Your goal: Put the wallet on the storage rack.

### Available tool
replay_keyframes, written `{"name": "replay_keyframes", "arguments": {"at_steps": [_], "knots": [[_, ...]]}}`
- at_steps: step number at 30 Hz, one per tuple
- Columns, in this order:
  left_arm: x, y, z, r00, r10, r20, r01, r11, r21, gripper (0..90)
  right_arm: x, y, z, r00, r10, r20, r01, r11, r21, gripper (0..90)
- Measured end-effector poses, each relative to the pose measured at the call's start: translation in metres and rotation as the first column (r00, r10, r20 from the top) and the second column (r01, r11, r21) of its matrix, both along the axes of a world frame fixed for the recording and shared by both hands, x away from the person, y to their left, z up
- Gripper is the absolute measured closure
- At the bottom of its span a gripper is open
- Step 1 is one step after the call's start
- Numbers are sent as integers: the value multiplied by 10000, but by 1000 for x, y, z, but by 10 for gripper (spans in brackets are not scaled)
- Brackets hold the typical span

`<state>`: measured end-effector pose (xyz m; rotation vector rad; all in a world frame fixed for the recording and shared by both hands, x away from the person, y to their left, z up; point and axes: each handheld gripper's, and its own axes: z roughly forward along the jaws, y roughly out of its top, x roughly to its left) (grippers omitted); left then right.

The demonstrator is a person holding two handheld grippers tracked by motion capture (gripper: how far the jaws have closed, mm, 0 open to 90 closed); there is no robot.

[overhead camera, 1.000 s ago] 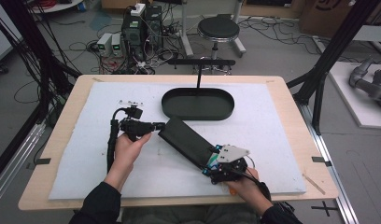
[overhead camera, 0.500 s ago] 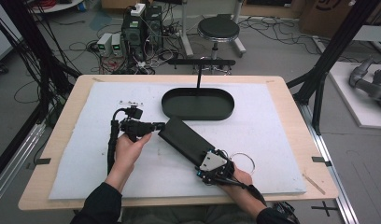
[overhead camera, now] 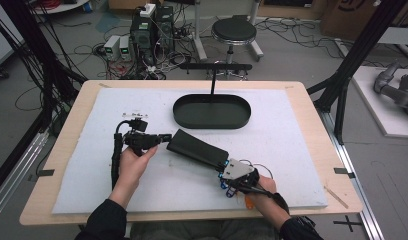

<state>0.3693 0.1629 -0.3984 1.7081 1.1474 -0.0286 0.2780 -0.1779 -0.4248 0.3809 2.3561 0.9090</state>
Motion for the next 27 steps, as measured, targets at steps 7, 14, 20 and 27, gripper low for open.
{"name": "replay_keyframes", "arguments": {"at_steps": [7, 14, 20, 27], "knots": [[-14, 11, 7, 9757, -909, 1992, 972, 9950, -219, 672, 16, -21, 17, 9931, 454, -1077, -280, 9871, 1577, 809], [-19, 10, 6, 9266, -2182, 3064, 2119, 9758, 541, 520, 33, -36, 28, 9782, 943, -1850, -453, 9664, 2531, 810], [-11, -1, -4, 9087, -2505, 3340, 2139, 9664, 1428, 432, 43, -42, 32, 9714, 968, -2168, -322, 9583, 2839, 809], [3, -10, -18, 8820, -2657, 3891, 1932, 9572, 2156, 383, 53, -48, 33, 9609, 1105, -2539, -249, 9477, 3181, 806]]}}
